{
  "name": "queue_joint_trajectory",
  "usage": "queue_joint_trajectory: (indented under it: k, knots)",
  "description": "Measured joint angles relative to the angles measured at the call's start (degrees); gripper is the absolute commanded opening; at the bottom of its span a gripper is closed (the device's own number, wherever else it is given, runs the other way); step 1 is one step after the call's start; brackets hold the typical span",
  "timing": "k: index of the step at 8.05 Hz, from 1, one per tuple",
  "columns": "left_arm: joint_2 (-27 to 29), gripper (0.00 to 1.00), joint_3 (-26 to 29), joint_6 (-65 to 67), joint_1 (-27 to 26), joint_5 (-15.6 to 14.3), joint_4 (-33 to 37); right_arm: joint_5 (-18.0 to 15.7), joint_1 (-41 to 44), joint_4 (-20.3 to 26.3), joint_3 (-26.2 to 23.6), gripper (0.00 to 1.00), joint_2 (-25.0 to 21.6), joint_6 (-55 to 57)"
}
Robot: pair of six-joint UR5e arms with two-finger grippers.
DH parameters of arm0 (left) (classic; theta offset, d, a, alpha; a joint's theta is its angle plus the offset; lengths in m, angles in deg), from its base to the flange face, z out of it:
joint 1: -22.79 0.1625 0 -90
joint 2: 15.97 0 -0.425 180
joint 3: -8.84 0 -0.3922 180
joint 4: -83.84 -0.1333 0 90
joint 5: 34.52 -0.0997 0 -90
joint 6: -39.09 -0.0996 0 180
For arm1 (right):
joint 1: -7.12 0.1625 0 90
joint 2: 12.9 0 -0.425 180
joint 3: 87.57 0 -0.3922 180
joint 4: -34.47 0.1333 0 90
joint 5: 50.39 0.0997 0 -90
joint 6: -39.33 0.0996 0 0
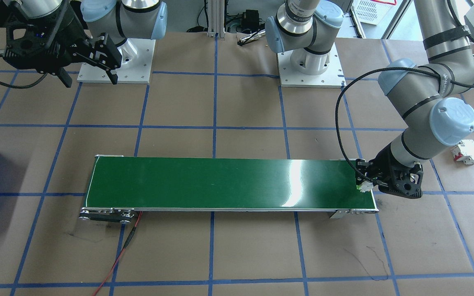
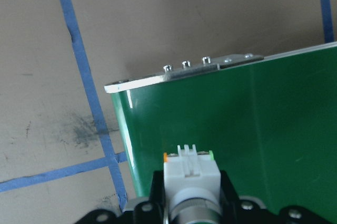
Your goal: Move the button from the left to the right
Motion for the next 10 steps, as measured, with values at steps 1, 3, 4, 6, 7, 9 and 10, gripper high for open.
queue_joint_trajectory:
  k: [1,3,4,6,7,9,10]
  knots:
    - [-0.34,1.0,-0.02,0.89,-0.25,0.14,0.32,0.0,0.0,0.0,0.0,1.0,0.0,0.0]
    - [-1.37,1.0,-0.02,3.73,-3.01,1.54,1.07,0.0,0.0,-0.01,0.0,1.0,0.0,0.0]
    - [-2.57,1.0,0.21,7.85,-5.48,1.85,2.09,0.0,0.0,0.0,0.0,1.0,0.0,0.0]
    - [-8.4,1.0,0.55,15.71,-10.62,1.77,7.56,0.0,0.0,-0.14,0.0,1.0,0.04,-0.02]
    - [-11.51,1.0,0.78,17.49,-11.75,1.6,12.57,0.0,0.0,-0.71,0.0,1.0,0.26,0.03]
    - [-16.69,1.0,2.45,19.05,-12.32,1.01,20.11,-0.01,0.04,-3.84,-0.05,1.0,1.82,0.05]
    - [-17.99,1.0,3.67,19.25,-12.33,-0.47,22.34,-0.08,0.23,-5.77,-0.13,1.0,3.34,-0.01]
